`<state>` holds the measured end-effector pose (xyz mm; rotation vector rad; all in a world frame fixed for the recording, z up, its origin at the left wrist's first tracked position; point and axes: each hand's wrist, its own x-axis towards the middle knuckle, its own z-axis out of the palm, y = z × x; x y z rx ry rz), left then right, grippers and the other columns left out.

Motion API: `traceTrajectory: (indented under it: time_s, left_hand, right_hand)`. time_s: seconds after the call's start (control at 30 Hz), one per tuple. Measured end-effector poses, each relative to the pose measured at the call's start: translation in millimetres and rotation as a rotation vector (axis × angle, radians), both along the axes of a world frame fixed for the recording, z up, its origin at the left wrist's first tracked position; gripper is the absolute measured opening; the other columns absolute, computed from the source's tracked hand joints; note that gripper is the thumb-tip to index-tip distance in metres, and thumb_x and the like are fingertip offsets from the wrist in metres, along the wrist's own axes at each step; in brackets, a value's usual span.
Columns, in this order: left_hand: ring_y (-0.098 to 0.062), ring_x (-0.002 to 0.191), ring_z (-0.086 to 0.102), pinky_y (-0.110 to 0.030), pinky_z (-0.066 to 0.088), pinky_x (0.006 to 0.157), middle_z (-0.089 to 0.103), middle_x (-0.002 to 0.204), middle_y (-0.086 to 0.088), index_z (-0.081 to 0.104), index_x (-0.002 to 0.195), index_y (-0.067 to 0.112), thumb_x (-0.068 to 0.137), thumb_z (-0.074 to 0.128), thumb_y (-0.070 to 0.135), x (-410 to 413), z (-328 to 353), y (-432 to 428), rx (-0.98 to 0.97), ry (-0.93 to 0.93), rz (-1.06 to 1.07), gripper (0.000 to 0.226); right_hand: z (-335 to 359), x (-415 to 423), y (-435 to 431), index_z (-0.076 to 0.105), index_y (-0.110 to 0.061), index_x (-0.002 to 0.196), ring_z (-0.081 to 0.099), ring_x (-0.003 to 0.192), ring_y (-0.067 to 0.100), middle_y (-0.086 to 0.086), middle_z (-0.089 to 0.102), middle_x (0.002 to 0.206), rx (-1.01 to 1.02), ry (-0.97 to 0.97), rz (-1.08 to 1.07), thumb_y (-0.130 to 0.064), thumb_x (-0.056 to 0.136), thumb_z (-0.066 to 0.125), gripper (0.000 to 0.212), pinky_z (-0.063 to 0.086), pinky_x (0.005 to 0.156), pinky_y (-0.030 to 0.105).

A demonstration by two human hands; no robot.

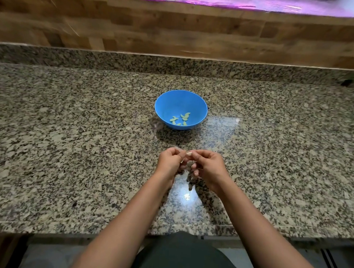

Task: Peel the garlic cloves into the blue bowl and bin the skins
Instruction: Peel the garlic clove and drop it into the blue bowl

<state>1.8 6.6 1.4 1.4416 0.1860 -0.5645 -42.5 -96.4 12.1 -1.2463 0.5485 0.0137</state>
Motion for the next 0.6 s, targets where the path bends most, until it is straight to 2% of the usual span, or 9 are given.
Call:
traceTrajectory:
  time_s: [0.1, 0.13, 0.2, 0.27, 0.3, 0.33, 0.43, 0.5, 0.6]
  left_hand:
    - [-0.015, 0.062, 0.055, -0.024, 0.049, 0.056, 0.058, 0.071, -0.003, 0.054, 0.073, 0.013, 0.094, 0.053, 0.012, 0, 4, 1, 0.234, -0.189, -0.061, 0.021]
    - [-0.012, 0.060, 0.052, -0.021, 0.044, 0.051, 0.058, 0.071, -0.001, 0.054, 0.075, 0.015, 0.094, 0.052, 0.012, -1, 6, 2, 0.363, -0.275, -0.088, 0.019]
    - [-0.010, 0.060, 0.047, -0.020, 0.035, 0.047, 0.054, 0.073, 0.001, 0.053, 0.080, 0.014, 0.093, 0.048, 0.010, -4, 11, 2, 0.554, -0.415, -0.134, 0.015]
    - [-0.014, 0.065, 0.046, -0.022, 0.032, 0.048, 0.053, 0.076, -0.002, 0.052, 0.083, 0.012, 0.091, 0.045, 0.006, -7, 12, 2, 0.625, -0.475, -0.163, 0.012]
    - [-0.016, 0.068, 0.047, -0.023, 0.031, 0.049, 0.054, 0.077, -0.003, 0.051, 0.084, 0.011, 0.091, 0.045, 0.006, -7, 11, 2, 0.629, -0.476, -0.172, 0.011]
    - [-0.017, 0.069, 0.047, -0.025, 0.032, 0.050, 0.054, 0.078, -0.004, 0.051, 0.084, 0.012, 0.091, 0.044, 0.006, -6, 11, 2, 0.614, -0.457, -0.179, 0.012]
    - [-0.013, 0.064, 0.047, -0.026, 0.035, 0.051, 0.056, 0.079, -0.002, 0.051, 0.084, 0.014, 0.092, 0.043, 0.008, -2, 10, 3, 0.565, -0.392, -0.215, 0.013]
    - [-0.015, 0.067, 0.049, -0.026, 0.036, 0.054, 0.058, 0.083, -0.004, 0.054, 0.087, 0.013, 0.093, 0.045, 0.009, -2, 9, 3, 0.563, -0.407, -0.237, 0.012]
    - [-0.014, 0.081, 0.055, -0.022, 0.041, 0.067, 0.064, 0.095, -0.006, 0.063, 0.097, 0.008, 0.094, 0.052, 0.010, 0, 6, 8, 0.596, -0.475, -0.196, 0.011]
  right_hand:
    - [-1, -2, 1, 0.061, 0.007, 0.097, 0.050, 0.042, 0.012, 0.015, 0.062, 0.071, -0.079, -0.002, -0.005, 0.001, 0.092, 0.052, 0.013, 0.044, 0.037, 0.020]
    - [-2, -3, 2, 0.063, 0.005, 0.097, 0.052, 0.043, 0.013, 0.014, 0.062, 0.070, -0.195, -0.012, 0.001, -0.001, 0.092, 0.053, 0.013, 0.047, 0.040, 0.022]
    - [-5, -4, 3, 0.066, -0.002, 0.096, 0.057, 0.054, 0.014, 0.008, 0.064, 0.074, -0.605, -0.066, 0.023, -0.007, 0.092, 0.056, 0.012, 0.052, 0.053, 0.027]
    - [-6, -5, 5, 0.067, -0.003, 0.095, 0.057, 0.071, 0.013, 0.000, 0.062, 0.081, -0.985, -0.137, 0.079, -0.008, 0.091, 0.057, 0.012, 0.049, 0.069, 0.025]
    - [-7, -5, 6, 0.066, -0.004, 0.094, 0.057, 0.075, 0.013, -0.001, 0.060, 0.082, -1.038, -0.149, 0.089, -0.007, 0.091, 0.056, 0.011, 0.048, 0.071, 0.024]
    - [-7, -5, 5, 0.065, -0.005, 0.093, 0.057, 0.073, 0.014, 0.000, 0.061, 0.081, -0.982, -0.131, 0.091, -0.007, 0.091, 0.055, 0.011, 0.049, 0.070, 0.026]
    - [-3, -5, 3, 0.060, -0.006, 0.089, 0.058, 0.055, 0.013, 0.011, 0.061, 0.075, -0.492, -0.025, 0.061, -0.005, 0.094, 0.052, 0.010, 0.053, 0.050, 0.027]
    - [-1, -4, 1, 0.059, -0.002, 0.090, 0.056, 0.048, 0.013, 0.014, 0.060, 0.072, -0.363, 0.014, 0.050, -0.004, 0.095, 0.050, 0.011, 0.051, 0.043, 0.025]
    - [1, -1, -2, 0.058, 0.002, 0.092, 0.055, 0.046, 0.018, 0.014, 0.059, 0.067, -0.287, 0.052, 0.025, -0.005, 0.095, 0.050, 0.011, 0.050, 0.041, 0.025]
